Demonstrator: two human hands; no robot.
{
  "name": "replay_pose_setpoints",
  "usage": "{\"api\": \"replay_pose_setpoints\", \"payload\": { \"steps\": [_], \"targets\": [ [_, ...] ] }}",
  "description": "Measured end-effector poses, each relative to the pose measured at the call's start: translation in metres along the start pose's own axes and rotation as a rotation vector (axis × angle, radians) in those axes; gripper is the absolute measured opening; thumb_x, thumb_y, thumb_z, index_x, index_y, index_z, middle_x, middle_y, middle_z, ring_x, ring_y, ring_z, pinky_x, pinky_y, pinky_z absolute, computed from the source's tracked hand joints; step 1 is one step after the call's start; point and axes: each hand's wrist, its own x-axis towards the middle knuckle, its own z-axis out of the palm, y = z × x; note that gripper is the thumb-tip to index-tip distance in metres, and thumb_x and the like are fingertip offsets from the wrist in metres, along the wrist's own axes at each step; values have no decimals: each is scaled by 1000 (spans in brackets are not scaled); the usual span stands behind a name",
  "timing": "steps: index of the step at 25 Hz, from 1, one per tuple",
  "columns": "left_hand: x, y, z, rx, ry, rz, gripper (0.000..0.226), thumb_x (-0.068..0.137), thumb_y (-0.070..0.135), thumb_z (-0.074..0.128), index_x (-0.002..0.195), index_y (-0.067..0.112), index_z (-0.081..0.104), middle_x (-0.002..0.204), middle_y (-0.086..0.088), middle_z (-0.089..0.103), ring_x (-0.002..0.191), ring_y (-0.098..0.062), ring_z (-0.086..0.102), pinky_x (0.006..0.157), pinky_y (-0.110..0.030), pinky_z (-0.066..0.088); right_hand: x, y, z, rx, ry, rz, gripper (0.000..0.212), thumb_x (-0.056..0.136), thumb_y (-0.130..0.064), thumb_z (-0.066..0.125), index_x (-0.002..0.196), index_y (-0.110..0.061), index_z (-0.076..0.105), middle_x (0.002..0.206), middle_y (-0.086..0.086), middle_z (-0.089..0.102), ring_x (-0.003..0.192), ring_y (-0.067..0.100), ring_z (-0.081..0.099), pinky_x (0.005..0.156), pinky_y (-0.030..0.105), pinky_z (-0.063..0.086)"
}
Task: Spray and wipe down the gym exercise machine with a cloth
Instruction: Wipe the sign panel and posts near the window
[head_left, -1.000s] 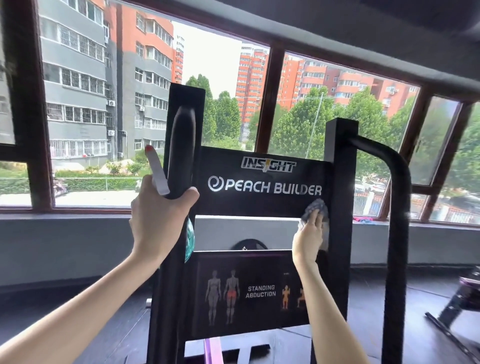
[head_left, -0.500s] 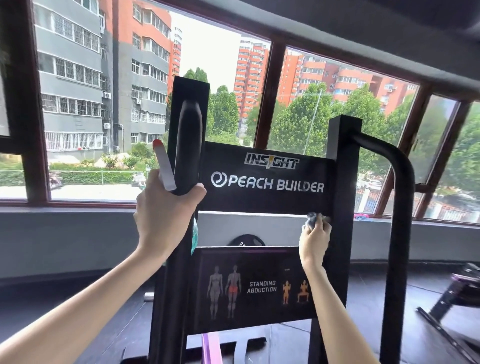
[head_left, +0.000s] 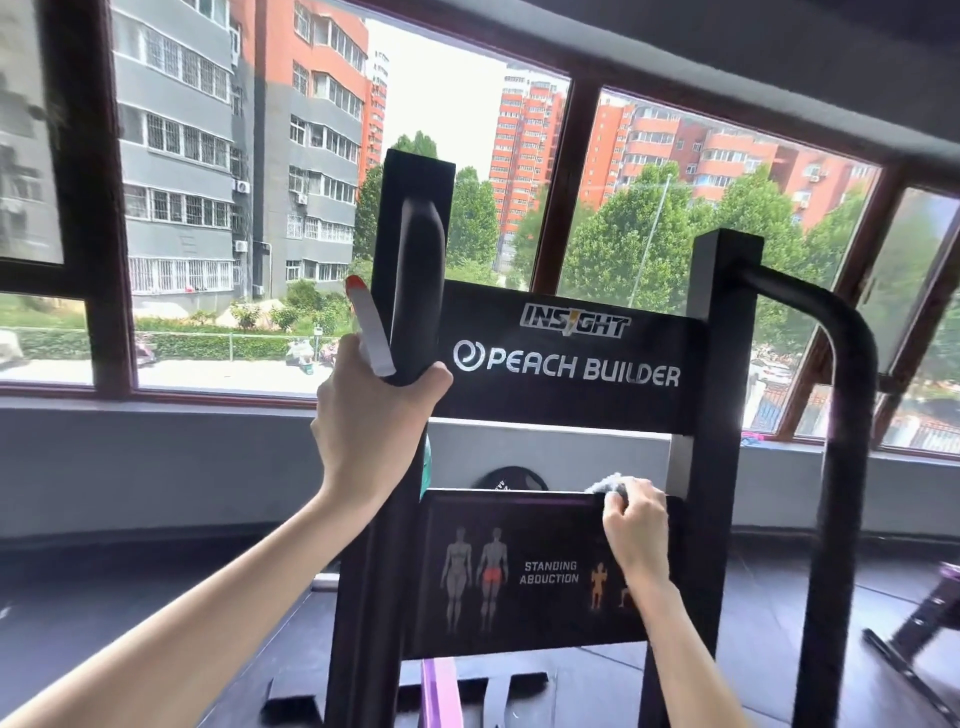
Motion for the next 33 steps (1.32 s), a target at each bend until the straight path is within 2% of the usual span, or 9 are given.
{"api": "replay_pose_setpoints", "payload": {
  "steps": [3,6,10,13,17,20,23,28,33],
  "targets": [
    [-1,0,0,-34,-6,-32,29,71,38,68,90,23,52,73,12,62,67,-11,61,61,-28,39,-52,-77,35,23,-97,-297,21,80,-26,44,85,-23,64,94,-7,63,97,19,54,92,36,36],
    [0,1,-1,-14,-44,-20,25,69,41,66,84,37,46,73,13,60,68,-13,60,61,-29,42,-109,-137,72,75,-144,-481,31,89,-20,48,119,-20,55,120,-5,54,117,17,45,106,35,30],
    [2,-1,-2,-4,-41,-29,25,65,42,64,83,32,49,74,13,63,67,-11,61,63,-29,41,-91,-85,64,-175,-87,-784,71,86,-6,56,150,-18,27,152,1,33,143,21,26,115,42,22],
    [1,-2,-1,-25,-42,-30,24,69,41,66,86,36,50,74,13,63,69,-13,62,68,-32,48,-72,-16,37,-250,-21,-510,87,82,7,60,152,-18,16,158,3,18,146,24,14,115,47,20],
    [-4,-4,0,-39,-22,-40,26,72,42,68,85,35,47,76,13,62,66,-9,59,67,-30,49,-70,-38,46,57,103,-61,79,83,17,49,150,-13,21,155,14,24,147,26,8,113,55,21],
    [-6,-4,1,-7,16,-40,32,78,42,70,90,25,46,78,13,60,70,-9,58,67,-31,44,-105,-103,69,127,18,-337,55,93,2,44,146,-8,33,153,11,30,146,25,15,117,48,17],
    [-10,-4,1,59,40,2,38,82,43,68,103,23,44,77,18,50,73,-3,54,70,-28,48,-144,-142,86,169,-123,-457,54,97,-7,36,149,-9,23,157,9,20,146,24,13,119,41,12],
    [-38,-26,-1,75,74,-71,52,76,51,68,109,15,49,77,17,52,86,-20,61,87,-42,52,-185,-90,95,125,-200,-497,76,81,18,51,147,-14,31,158,2,17,146,23,15,118,40,17],
    [-39,-26,-2,81,79,-70,40,81,46,69,100,18,48,77,18,52,79,-14,57,77,-31,45,-177,-46,75,5,-237,-727,87,66,25,50,142,-17,38,153,1,30,140,22,27,118,34,16]
  ]
}}
